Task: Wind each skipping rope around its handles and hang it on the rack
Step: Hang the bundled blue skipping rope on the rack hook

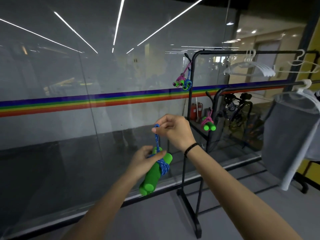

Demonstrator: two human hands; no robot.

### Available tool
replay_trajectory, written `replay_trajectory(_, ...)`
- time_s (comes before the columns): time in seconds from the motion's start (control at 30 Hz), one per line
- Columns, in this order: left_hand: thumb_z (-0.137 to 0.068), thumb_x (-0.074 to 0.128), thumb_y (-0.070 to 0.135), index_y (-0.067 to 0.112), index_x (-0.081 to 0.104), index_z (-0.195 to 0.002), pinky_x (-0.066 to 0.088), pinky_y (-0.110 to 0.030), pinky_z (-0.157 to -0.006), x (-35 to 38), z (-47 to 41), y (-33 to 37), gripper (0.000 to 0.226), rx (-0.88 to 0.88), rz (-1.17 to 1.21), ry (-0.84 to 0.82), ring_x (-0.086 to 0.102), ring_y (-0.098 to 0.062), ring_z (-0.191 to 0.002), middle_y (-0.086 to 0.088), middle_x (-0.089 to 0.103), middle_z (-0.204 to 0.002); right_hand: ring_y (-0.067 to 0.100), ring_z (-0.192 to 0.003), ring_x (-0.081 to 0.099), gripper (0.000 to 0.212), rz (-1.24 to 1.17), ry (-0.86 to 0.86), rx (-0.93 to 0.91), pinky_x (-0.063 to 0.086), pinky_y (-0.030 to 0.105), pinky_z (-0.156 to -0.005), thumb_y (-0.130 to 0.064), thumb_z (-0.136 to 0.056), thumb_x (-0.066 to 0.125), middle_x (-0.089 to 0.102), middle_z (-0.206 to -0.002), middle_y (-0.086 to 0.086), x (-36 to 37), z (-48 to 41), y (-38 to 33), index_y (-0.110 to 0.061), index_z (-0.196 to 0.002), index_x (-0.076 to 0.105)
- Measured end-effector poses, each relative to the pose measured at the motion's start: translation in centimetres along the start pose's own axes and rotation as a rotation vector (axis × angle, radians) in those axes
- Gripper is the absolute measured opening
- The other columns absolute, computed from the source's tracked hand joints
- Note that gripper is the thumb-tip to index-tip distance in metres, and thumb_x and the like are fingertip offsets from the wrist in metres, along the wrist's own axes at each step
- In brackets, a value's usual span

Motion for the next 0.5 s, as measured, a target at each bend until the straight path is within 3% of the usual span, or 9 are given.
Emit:
replay_trajectory(0.07, -0.075, 0.075, 0.022, 0.005, 0.061, -0.111, 0.05, -0.029, -0.091, 1.0, -2.1, 0.4, 0.041, 0.052, 0.04, 0.004, 0.065, -0.018, -0.099, -0.009, 0.067, -0.109, 0.009, -0.057, 0.058, 0.019, 0.022, 0.018, 0.017, 0.051, 0.018, -0.061, -0.009, -0.071, 0.077, 0.06, -0.058, -0.003, -0.9, -1.2, 1.7, -0.019, -0.066, 0.061)
replay_trajectory(0.2, -0.077, 0.071, 0.008, 0.009, 0.065, -0.091, 0.049, -0.008, -0.065, 3.4, -6.9, 1.8, 0.015, 0.185, 0.101, -0.001, 0.065, 0.004, -0.069, 0.002, 0.068, -0.084, 0.011, -0.057, 0.059, 0.012, 0.062, 0.044, 0.042, 0.052, 0.022, -0.06, -0.009, -0.072, 0.076, 0.063, -0.061, 0.001, -3.2, -4.5, 5.2, -0.011, -0.071, 0.064)
replay_trajectory(0.37, -0.074, 0.071, -0.003, 0.013, 0.062, -0.074, 0.048, -0.009, -0.059, 6.7, -13.6, 3.3, 0.018, 0.241, 0.125, 0.009, 0.064, 0.002, -0.059, 0.0, 0.065, -0.073, 0.005, -0.055, 0.06, 0.015, 0.103, 0.109, 0.061, 0.052, 0.017, -0.057, -0.009, -0.072, 0.076, 0.065, -0.063, -0.001, -7.0, -9.6, 8.8, -0.015, -0.068, 0.063)
replay_trajectory(0.5, -0.078, 0.066, -0.005, 0.007, 0.061, -0.08, 0.05, -0.01, -0.05, 9.6, -18.6, 4.7, 0.013, 0.214, 0.168, -0.05, 0.063, 0.002, -0.049, 0.005, 0.068, -0.056, 0.015, -0.063, 0.062, 0.017, 0.16, 0.169, 0.078, 0.056, 0.034, -0.065, -0.012, -0.072, 0.076, 0.064, -0.066, 0.001, -10.2, -13.8, 11.7, -0.019, -0.066, 0.061)
Point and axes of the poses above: each hand's wrist, its own z-axis away from the middle knuckle, its own x-axis out of the palm, y = z × x, the point moved 1 cm from there along -z, towards the middle knuckle
